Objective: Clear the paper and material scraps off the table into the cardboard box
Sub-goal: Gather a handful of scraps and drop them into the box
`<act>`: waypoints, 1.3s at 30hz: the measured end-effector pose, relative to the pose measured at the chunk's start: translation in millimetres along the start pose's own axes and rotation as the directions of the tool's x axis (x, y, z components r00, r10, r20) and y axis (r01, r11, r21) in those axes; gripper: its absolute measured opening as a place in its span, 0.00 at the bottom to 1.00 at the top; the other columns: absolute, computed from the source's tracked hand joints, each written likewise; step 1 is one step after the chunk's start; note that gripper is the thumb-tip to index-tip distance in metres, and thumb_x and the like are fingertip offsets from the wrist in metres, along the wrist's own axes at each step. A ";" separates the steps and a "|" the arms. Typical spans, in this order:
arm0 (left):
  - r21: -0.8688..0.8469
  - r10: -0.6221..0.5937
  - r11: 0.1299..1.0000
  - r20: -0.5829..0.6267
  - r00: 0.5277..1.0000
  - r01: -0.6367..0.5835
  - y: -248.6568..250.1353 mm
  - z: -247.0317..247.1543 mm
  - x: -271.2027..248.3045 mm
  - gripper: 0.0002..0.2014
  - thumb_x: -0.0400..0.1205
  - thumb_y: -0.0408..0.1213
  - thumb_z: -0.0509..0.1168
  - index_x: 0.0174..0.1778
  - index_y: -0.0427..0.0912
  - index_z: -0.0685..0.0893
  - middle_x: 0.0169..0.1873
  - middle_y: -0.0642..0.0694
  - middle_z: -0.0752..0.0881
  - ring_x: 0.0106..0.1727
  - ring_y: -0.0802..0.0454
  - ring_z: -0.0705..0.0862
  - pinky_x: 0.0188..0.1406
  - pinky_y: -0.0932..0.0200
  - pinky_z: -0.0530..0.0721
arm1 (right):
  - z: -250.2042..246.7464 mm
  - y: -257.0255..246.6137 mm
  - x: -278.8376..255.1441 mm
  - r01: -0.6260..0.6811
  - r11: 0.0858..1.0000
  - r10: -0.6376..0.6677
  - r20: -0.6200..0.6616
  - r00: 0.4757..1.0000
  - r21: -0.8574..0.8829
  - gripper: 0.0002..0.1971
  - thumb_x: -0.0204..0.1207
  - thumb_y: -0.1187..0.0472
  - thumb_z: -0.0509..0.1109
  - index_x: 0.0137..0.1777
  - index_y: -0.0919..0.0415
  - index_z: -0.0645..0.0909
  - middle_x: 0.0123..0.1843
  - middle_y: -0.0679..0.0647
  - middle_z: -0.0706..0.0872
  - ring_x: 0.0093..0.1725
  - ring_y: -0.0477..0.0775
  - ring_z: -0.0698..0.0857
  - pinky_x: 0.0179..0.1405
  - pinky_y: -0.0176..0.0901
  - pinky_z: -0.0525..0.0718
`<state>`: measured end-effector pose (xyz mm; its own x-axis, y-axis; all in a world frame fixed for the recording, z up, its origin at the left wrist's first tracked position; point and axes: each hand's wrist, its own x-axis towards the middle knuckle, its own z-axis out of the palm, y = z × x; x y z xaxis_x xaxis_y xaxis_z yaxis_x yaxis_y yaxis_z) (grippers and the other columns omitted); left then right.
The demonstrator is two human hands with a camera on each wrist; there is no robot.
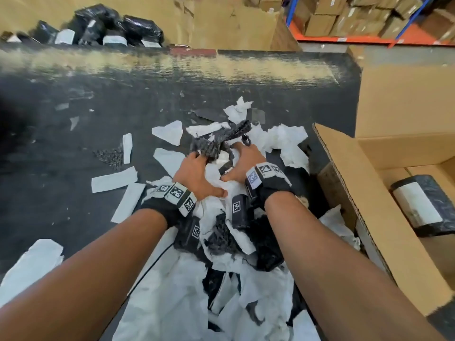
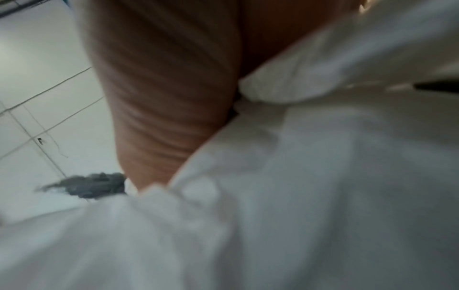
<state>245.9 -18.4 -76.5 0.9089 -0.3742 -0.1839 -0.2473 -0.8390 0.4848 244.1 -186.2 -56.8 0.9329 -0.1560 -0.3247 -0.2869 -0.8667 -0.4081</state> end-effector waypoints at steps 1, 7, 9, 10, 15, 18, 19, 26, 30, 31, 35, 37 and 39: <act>-0.067 0.008 0.998 -0.026 1.000 -0.010 2.0 -3.2 -3.9 0.55 0.54 0.63 0.85 0.75 0.42 0.76 0.69 0.39 0.79 0.70 0.37 0.79 0.69 0.45 0.79 | -2.7 -2.5 -6.6 0.039 0.997 -0.037 -0.042 0.998 0.064 0.49 0.44 0.39 0.81 0.71 0.47 0.72 0.63 0.59 0.81 0.63 0.65 0.83 0.64 0.57 0.83; -0.159 0.190 0.956 -0.305 0.933 -0.247 23.7 -42.0 -51.1 0.40 0.67 0.53 0.82 0.72 0.44 0.77 0.67 0.42 0.82 0.68 0.43 0.80 0.66 0.49 0.80 | -41.3 -19.1 -76.2 0.245 0.958 -0.183 -0.339 0.923 0.150 0.44 0.54 0.46 0.85 0.71 0.48 0.69 0.58 0.55 0.76 0.56 0.60 0.82 0.52 0.54 0.85; -0.130 0.251 0.939 -0.374 0.893 -0.318 30.5 -61.2 -77.2 0.38 0.68 0.53 0.82 0.71 0.43 0.78 0.66 0.43 0.83 0.65 0.49 0.80 0.61 0.63 0.75 | -55.5 -22.8 -106.3 0.340 0.929 -0.254 -0.416 0.873 0.147 0.46 0.56 0.43 0.84 0.74 0.47 0.67 0.60 0.55 0.75 0.57 0.58 0.82 0.52 0.51 0.84; -0.112 0.273 0.935 -0.378 0.884 -0.337 32.7 -67.6 -99.4 0.39 0.68 0.53 0.82 0.73 0.42 0.77 0.67 0.43 0.82 0.65 0.52 0.79 0.60 0.70 0.71 | -57.3 -23.3 -129.6 0.387 0.910 -0.297 -0.419 0.858 0.149 0.46 0.57 0.41 0.83 0.75 0.47 0.66 0.61 0.55 0.75 0.58 0.56 0.81 0.53 0.50 0.84; -0.135 0.301 0.930 -0.255 0.919 -0.342 25.6 -71.6 -188.1 0.39 0.70 0.54 0.81 0.75 0.46 0.75 0.68 0.51 0.77 0.66 0.60 0.76 0.66 0.78 0.70 | -54.0 -5.5 -218.4 0.506 0.859 -0.478 -0.241 0.845 0.071 0.47 0.63 0.35 0.80 0.79 0.44 0.61 0.72 0.51 0.69 0.68 0.47 0.74 0.59 0.37 0.74; -0.139 0.314 0.937 -0.062 0.947 -0.320 1.8 -40.9 -228.2 0.46 0.70 0.59 0.80 0.81 0.47 0.69 0.73 0.51 0.72 0.74 0.55 0.74 0.75 0.53 0.76 | -19.8 23.2 -246.8 0.504 0.864 -0.504 -0.009 0.864 0.005 0.49 0.65 0.31 0.76 0.82 0.43 0.57 0.83 0.48 0.58 0.78 0.52 0.68 0.71 0.45 0.73; -0.121 0.290 0.950 0.018 0.957 -0.286 -5.9 -29.3 -239.3 0.50 0.70 0.64 0.78 0.83 0.48 0.66 0.76 0.52 0.69 0.77 0.54 0.71 0.76 0.50 0.75 | -5.2 32.1 -251.8 0.499 0.866 -0.497 0.057 0.866 -0.025 0.50 0.65 0.31 0.75 0.83 0.42 0.56 0.85 0.49 0.56 0.79 0.55 0.67 0.74 0.52 0.74; 0.013 0.222 0.975 0.090 0.971 -0.224 -14.4 -31.2 -276.2 0.63 0.57 0.83 0.70 0.87 0.59 0.57 0.86 0.57 0.47 0.88 0.48 0.48 0.82 0.24 0.57 | 7.4 57.8 -264.1 0.459 0.873 -0.427 0.192 0.883 -0.166 0.60 0.55 0.20 0.72 0.84 0.33 0.46 0.89 0.51 0.45 0.86 0.60 0.55 0.78 0.66 0.67; -0.070 0.116 0.990 -0.091 0.989 -0.122 0.6 -76.0 -281.6 0.66 0.55 0.84 0.70 0.85 0.50 0.61 0.82 0.56 0.56 0.85 0.48 0.59 0.82 0.32 0.66 | -49.6 49.2 -287.8 0.396 0.915 -0.390 0.085 0.917 -0.070 0.60 0.49 0.19 0.75 0.81 0.31 0.51 0.88 0.40 0.41 0.86 0.54 0.56 0.78 0.64 0.68; -0.073 0.129 0.987 -0.136 0.982 -0.140 6.2 -82.2 -280.6 0.67 0.54 0.83 0.71 0.85 0.48 0.60 0.82 0.56 0.56 0.85 0.49 0.60 0.82 0.35 0.68 | -56.8 44.4 -290.7 0.412 0.909 -0.410 0.043 0.911 -0.066 0.62 0.48 0.19 0.76 0.81 0.34 0.51 0.88 0.40 0.42 0.86 0.53 0.56 0.78 0.64 0.69; -0.038 0.202 0.978 -0.097 0.974 -0.207 34.0 -72.6 -263.6 0.74 0.51 0.84 0.72 0.88 0.55 0.46 0.87 0.55 0.48 0.89 0.47 0.50 0.82 0.25 0.59 | -46.0 16.5 -278.0 0.497 0.844 -0.488 0.097 0.868 -0.201 0.75 0.40 0.18 0.76 0.84 0.33 0.36 0.87 0.44 0.30 0.88 0.60 0.43 0.78 0.68 0.50; 0.088 0.196 0.976 0.063 0.979 -0.201 34.6 -46.0 -248.6 0.74 0.50 0.87 0.68 0.88 0.58 0.44 0.88 0.54 0.44 0.89 0.45 0.45 0.82 0.22 0.52 | -19.8 14.2 -257.0 0.522 0.804 -0.461 0.255 0.850 -0.284 0.78 0.38 0.17 0.75 0.82 0.32 0.27 0.86 0.46 0.24 0.86 0.64 0.35 0.79 0.79 0.47; 0.210 0.123 0.961 0.260 0.958 -0.180 25.0 -14.9 -237.4 0.76 0.49 0.89 0.64 0.89 0.54 0.42 0.89 0.53 0.42 0.89 0.45 0.43 0.81 0.21 0.50 | 8.8 22.4 -238.4 0.524 0.786 -0.380 0.412 0.828 -0.328 0.79 0.37 0.17 0.75 0.81 0.33 0.25 0.86 0.47 0.25 0.86 0.64 0.33 0.77 0.84 0.50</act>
<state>28.9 55.3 -8.0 0.7527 -0.5642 -0.3394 -0.4717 -0.8217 0.3198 13.4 -164.3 4.0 0.7921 0.3956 -0.4648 0.3350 -0.9184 -0.2107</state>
